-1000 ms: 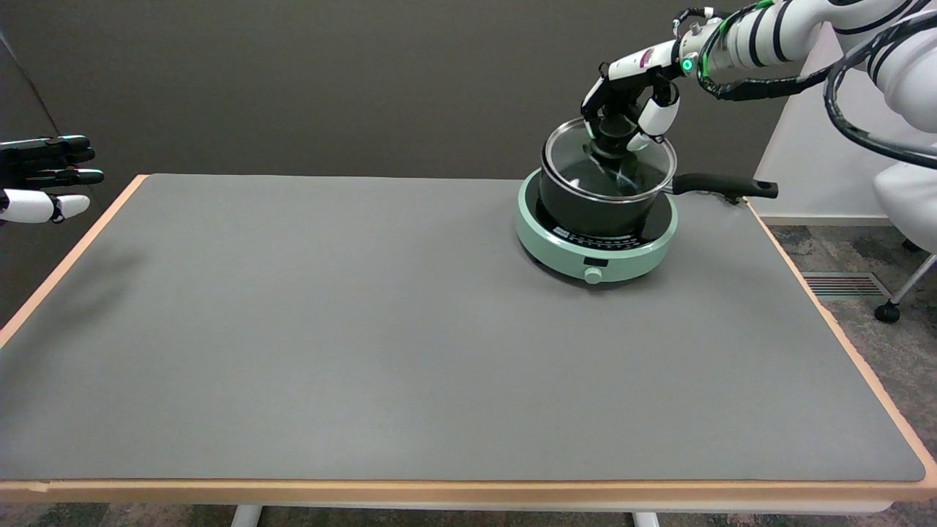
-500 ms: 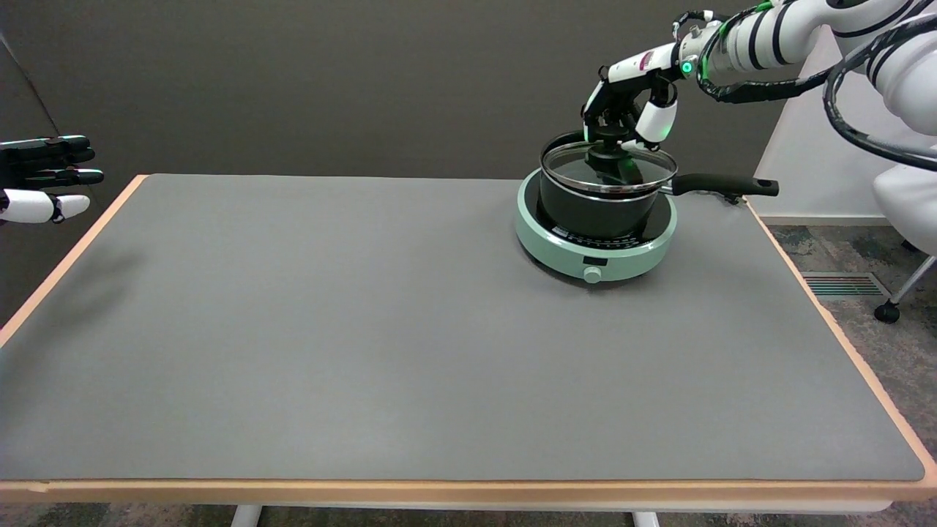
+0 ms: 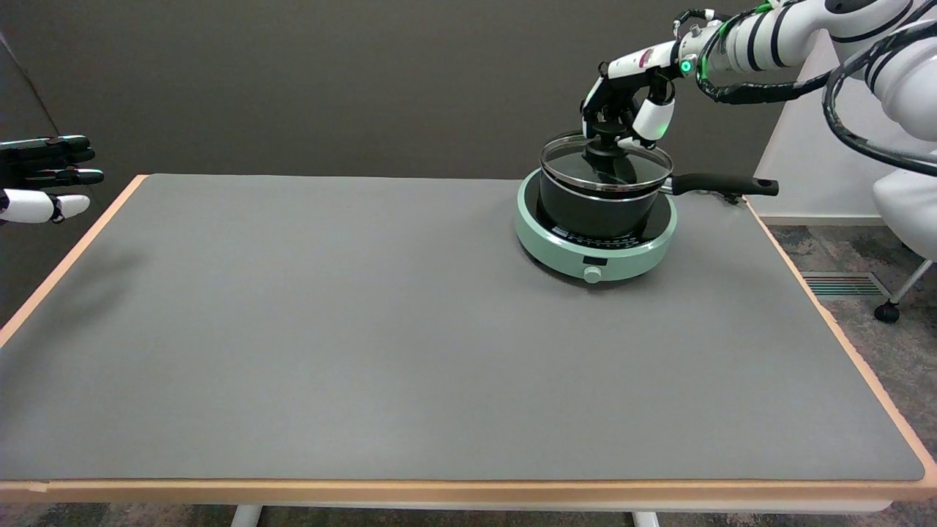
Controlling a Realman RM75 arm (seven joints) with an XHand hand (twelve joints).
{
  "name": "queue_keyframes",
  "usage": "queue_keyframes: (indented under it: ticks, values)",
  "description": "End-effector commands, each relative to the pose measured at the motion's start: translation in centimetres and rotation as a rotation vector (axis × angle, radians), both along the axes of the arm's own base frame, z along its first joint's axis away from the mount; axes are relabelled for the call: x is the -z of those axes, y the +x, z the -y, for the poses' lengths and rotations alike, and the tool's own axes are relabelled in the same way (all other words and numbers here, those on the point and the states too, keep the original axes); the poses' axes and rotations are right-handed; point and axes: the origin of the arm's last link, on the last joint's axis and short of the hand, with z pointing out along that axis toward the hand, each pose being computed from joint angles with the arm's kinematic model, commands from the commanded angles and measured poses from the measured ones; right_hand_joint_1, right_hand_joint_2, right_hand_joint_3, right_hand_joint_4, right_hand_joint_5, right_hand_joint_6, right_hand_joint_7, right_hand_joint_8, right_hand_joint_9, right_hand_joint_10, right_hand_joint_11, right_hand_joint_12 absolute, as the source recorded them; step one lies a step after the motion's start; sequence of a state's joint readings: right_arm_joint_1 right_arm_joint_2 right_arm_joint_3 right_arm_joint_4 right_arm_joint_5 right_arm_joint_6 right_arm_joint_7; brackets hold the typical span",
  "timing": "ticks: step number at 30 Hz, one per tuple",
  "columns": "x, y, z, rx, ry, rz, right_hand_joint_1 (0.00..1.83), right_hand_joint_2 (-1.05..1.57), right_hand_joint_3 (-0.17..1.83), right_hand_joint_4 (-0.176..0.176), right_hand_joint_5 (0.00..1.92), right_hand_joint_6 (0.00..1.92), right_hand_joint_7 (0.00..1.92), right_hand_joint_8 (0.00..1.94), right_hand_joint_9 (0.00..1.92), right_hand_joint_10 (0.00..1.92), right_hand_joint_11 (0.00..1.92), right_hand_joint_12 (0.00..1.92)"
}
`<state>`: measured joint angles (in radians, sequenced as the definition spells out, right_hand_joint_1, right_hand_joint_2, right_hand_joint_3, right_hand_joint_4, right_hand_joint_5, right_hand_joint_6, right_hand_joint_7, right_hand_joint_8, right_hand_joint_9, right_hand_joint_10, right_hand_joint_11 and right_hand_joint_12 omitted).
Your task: Place the pot lid onto the pot.
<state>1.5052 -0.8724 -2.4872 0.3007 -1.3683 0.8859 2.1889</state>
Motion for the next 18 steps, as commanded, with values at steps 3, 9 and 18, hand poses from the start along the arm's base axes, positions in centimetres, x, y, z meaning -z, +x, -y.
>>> queue_keyframes:
  ticks: [3,9,18]
  values:
    - [-0.7,-1.1,-0.1,-0.028,-0.035,0.025,1.12,0.64,0.95,0.176,0.71,0.61,0.89,0.52,0.84,1.01,0.56,1.52]
    - [-1.0,-1.9,-0.4,-0.017,-0.042,0.034,1.12,0.64,0.94,0.176,0.71,0.61,0.89,0.52,0.85,1.0,0.56,1.52]
    - [-1.4,-1.8,-0.4,-0.039,-0.056,0.037,1.12,0.64,0.94,0.176,0.71,0.62,0.89,0.52,0.85,1.0,0.57,1.52]
